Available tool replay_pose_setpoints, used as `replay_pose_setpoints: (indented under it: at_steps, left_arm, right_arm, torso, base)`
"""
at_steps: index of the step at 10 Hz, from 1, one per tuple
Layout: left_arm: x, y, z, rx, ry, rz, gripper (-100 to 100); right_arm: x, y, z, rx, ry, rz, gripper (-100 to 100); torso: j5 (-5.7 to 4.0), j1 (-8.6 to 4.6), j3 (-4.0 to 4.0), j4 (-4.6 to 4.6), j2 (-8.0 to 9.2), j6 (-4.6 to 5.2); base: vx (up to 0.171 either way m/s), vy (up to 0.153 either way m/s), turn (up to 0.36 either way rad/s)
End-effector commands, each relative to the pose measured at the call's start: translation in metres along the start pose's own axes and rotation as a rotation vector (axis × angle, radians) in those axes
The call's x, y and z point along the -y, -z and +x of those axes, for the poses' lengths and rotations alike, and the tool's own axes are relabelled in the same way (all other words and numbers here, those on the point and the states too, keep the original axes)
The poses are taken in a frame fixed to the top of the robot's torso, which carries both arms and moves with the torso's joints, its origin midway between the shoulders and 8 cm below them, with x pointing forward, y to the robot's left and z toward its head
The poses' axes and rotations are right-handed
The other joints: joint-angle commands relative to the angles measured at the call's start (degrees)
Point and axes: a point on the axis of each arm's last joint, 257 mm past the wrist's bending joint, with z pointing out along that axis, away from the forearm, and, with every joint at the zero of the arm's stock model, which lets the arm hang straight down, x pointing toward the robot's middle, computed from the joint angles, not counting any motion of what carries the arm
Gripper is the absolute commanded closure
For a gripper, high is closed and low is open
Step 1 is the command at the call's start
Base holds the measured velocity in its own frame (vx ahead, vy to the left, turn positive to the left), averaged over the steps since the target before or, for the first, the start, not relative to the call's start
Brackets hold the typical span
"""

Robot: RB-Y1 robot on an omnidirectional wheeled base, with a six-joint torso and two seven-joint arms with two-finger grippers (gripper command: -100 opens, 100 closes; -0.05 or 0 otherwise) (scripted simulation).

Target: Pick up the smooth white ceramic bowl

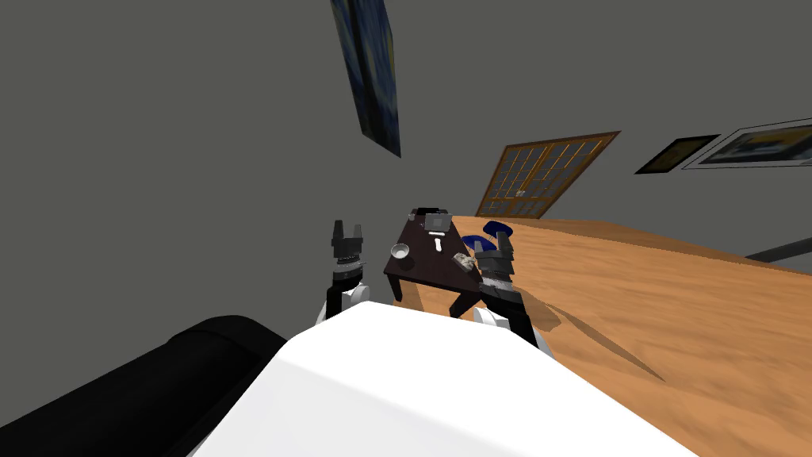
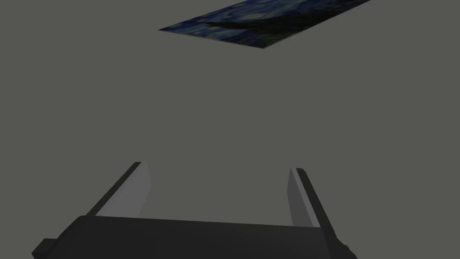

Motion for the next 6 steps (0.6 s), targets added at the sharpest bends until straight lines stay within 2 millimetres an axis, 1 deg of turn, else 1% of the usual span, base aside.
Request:
replay_pose_setpoints:
  at_steps: [1,4,5,6]
  left_arm:
    - [-0.019,-0.003,0.010,-0.033,0.015,-0.038,-100]
    - [-0.055,-0.005,0.024,-0.074,0.038,-0.113,-100]
    - [-0.055,-0.005,0.024,-0.074,0.038,-0.113,-100]
    - [-0.071,-0.006,0.031,-0.089,0.047,-0.146,-100]
  right_arm:
    - [0.000,0.000,0.000,0.000,0.000,0.000,0]
    - [0.000,0.000,0.000,0.000,0.000,0.000,0]
    - [0.000,0.000,0.000,0.000,0.000,0.000,0]
    - [0.000,0.000,0.000,0.000,0.000,0.000,0]
  torso:
    - [0.00,0.00,0.00,0.00,0.00,0.00]
    - [-0.02,-0.11,0.05,0.02,0.09,0.01]
    - [-0.03,-0.12,0.07,0.03,0.13,0.00]
    - [-0.02,-0.08,0.06,0.02,0.11,0.01]
  base:
    - [-0.015,-0.018,0.035]
    - [-0.035,-0.032,0.039]
    - [-0.032,-0.019,0.013]
    - [-0.030,-0.012,0.023]
